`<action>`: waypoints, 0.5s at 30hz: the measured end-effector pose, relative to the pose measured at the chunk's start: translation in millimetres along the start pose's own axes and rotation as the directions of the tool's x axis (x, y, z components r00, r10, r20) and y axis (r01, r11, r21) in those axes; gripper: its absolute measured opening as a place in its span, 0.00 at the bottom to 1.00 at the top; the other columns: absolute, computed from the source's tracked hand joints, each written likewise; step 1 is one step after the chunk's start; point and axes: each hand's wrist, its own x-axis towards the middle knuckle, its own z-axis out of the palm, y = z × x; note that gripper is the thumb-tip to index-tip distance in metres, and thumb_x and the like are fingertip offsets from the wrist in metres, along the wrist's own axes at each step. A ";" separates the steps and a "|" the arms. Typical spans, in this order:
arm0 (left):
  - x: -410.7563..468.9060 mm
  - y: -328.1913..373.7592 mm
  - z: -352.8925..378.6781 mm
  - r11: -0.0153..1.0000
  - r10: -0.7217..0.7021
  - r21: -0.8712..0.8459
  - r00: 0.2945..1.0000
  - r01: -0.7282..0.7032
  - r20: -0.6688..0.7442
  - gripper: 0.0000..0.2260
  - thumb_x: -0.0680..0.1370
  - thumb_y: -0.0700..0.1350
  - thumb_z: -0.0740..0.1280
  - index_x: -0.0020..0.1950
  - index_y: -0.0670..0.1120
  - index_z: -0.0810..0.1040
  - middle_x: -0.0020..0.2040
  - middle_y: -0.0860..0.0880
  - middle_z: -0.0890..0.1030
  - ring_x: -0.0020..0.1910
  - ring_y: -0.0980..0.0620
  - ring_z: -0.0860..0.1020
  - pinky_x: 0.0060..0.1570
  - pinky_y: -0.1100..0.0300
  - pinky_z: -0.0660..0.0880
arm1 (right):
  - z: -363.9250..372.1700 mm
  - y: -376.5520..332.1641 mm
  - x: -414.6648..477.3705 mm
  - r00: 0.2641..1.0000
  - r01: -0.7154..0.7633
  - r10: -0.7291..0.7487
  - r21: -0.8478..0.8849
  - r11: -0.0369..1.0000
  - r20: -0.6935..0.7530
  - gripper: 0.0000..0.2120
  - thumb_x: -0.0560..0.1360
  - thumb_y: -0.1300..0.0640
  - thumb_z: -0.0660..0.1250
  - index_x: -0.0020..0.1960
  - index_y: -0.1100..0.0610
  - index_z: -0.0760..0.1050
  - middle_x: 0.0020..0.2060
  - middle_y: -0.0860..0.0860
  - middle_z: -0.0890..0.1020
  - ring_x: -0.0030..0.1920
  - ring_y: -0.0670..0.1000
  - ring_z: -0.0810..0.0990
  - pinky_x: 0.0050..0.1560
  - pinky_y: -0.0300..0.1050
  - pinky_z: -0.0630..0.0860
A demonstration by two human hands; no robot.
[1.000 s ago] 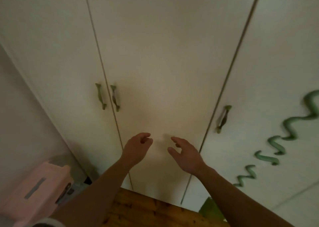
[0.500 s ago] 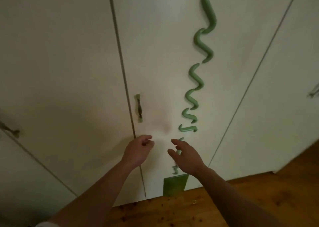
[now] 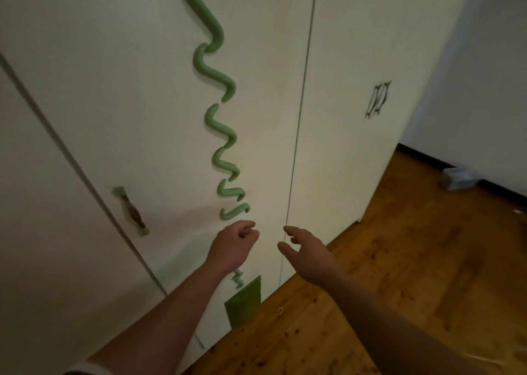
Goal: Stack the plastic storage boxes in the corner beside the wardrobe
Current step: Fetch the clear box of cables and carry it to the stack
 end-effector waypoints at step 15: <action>32.6 92.7 150.0 0.971 0.191 0.077 0.934 -0.224 0.302 0.17 0.80 0.51 0.63 0.68 0.50 0.75 0.63 0.51 0.79 0.60 0.53 0.76 0.55 0.62 0.70 | -98.7 124.2 -34.7 0.918 -0.321 0.342 0.129 0.938 -0.202 0.24 0.78 0.43 0.62 0.72 0.46 0.64 0.69 0.47 0.70 0.64 0.50 0.72 0.61 0.50 0.74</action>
